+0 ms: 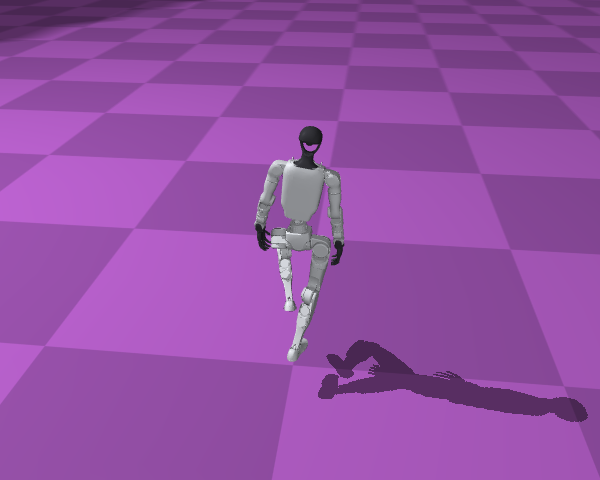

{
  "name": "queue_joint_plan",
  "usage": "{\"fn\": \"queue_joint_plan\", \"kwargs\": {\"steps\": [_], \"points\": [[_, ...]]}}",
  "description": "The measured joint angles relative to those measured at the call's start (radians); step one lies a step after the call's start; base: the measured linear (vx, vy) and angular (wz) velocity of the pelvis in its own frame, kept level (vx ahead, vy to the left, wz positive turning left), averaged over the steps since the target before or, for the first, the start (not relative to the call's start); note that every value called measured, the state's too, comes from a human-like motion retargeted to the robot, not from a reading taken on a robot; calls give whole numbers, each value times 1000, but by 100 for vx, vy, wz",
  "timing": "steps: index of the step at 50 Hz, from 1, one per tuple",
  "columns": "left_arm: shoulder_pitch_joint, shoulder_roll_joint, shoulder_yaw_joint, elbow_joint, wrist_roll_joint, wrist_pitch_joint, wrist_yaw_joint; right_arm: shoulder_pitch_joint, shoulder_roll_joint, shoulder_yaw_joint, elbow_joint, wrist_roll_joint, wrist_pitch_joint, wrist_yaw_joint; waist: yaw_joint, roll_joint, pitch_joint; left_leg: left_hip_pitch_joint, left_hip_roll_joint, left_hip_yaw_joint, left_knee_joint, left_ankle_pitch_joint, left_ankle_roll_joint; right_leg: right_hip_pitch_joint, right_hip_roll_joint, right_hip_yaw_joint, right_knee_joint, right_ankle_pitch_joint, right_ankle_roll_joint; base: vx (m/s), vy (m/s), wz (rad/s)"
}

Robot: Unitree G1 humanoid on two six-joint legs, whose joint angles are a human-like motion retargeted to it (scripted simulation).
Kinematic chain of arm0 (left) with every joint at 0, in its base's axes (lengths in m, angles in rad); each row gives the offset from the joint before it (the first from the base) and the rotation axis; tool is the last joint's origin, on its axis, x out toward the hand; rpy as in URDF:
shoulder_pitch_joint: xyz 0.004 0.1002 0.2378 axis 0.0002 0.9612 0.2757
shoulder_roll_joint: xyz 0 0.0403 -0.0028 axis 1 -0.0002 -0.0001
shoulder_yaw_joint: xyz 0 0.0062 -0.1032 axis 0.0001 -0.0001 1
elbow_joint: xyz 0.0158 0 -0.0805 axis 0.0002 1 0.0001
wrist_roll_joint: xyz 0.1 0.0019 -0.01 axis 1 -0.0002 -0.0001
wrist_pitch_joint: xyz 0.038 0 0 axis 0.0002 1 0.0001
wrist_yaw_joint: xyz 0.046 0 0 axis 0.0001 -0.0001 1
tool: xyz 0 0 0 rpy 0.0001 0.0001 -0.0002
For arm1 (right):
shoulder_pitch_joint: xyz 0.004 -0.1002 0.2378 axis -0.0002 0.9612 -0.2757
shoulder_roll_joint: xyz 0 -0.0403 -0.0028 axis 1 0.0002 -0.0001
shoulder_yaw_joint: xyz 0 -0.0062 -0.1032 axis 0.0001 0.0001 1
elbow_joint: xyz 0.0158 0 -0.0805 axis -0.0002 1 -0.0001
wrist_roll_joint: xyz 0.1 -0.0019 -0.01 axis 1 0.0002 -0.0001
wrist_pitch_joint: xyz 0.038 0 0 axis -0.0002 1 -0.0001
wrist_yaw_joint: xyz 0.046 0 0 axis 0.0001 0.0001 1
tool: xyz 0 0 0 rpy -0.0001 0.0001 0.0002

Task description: Static pose

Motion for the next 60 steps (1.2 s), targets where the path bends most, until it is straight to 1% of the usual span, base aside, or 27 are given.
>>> {"fn": "queue_joint_plan", "kwargs": {"steps": [3, 5, 7, 8, 12, 23, 29, 37, 45, 50, 52, 53, 55, 57, 60], "points": [[-39, -22, 2, 43, 8, -30, -15, -39, -25, -7, 39, 10, -31, 2, 33, 34, -40, -98, 13, -14, 15, 13, -20, -130, 10, 7, 128, -54, -8, -2, -2, -43], [-44, -29, -4, 52, 14, -36, -19, -45, -33, -11, 46, 14, -38, 1, 45, 40, -63, -135, 13, -3, 12, 18, -18, -190, 3, 6, 186, -76, -8, 0, 1, -12], [-46, -34, -13, 56, 22, -40, -24, -47, -41, -16, 51, 17, -42, 0, 53, 32, -96, -177, -2, 9, -2, 37, -22, -240, -12, 6, 213, -89, -7, 0, 0, 0], [-42, -35, -17, 56, 24, -41, -25, -45, -41, -16, 51, 18, -44, -2, 55, 38, -99, -180, 1, 14, -2, 33, -15, -253, -11, 5, 232, -94, -5, 0, 0, 0], [-35, -41, -32, 56, 38, -45, -29, -42, -51, -20, 52, 22, -48, -6, 59, 42, -118, -200, -19, 23, -22, 46, -23, -271, -15, 8, 232, -97, -4, 0, 0, 0], [-19, -41, -63, 33, 53, -65, -27, -30, -64, -15, 43, 35, -65, -14, 75, 75, -123, -164, -68, 41, -111, -7, -21, -273, -19, 19, 230, -96, 21, 0, 0, 0], [-8, -30, -81, 15, 46, -78, -26, -26, -62, -6, 38, 38, -76, -13, 83, 81, -124, -137, -96, 35, -207, -33, -40, -264, -30, 25, 222, -97, 44, 0, 0, 0], [11, -19, -101, 12, 37, -91, -33, -22, -59, -1, 35, 40, -87, -9, 82, 82, -119, -107, -105, 35, -341, -65, -68, -243, -45, 26, 208, -101, 67, 1, 0, -1], [28, -9, -116, 13, 31, -100, -36, -46, -72, 2, 28, 35, -97, -16, 74, 78, -112, -64, -112, 36, -490, -54, -109, -197, -49, 33, 171, -99, 81, 8, 1, -7], [5, 4, -114, -5, 32, -103, -23, -62, -75, 8, 12, 21, -101, -24, 62, 68, -108, -23, -131, 29, -602, -27, -138, -152, -48, 43, 133, -92, 85, 12, 3, -7], [9, 4, -117, -5, 33, -103, -19, -58, -73, 14, 6, 14, -104, -29, 57, 73, -104, -16, -130, 18, -616, -24, -144, -154, -44, 42, 166, -105, 87, 14, 5, -6], [5, 6, -115, -3, 34, -103, -18, -64, -74, 16, 2, 9, -103, -31, 55, 60, -107, -1, -144, 23, -653, -13, -149, -138, -51, 50, 139, -101, 87, 19, 4, -3], [13, 5, -119, -1, 34, -102, -12, -62, -73, 23, -5, 0, -106, -36, 49, 62, -102, 5, -143, 13, -654, -9, -151, -137, -48, 49, 173, -115, 88, 19, 5, -3], [7, 8, -119, 2, 32, -102, -8, -72, -76, 29, -12, -11, -107, -42, 46, 41, -105, 29, -162, 18, -694, -1, -151, -110, -59, 61, 144, -115, 89, 23, 4, -2], [14, 5, -124, 2, 32, -103, 2, -70, -77, 41, -23, -25, -111, -52, 38, 42, -101, 32, -159, 9, -661, -19, -137, -118, -59, 62, 217, -143, 89, 23, 5, -2]]}}
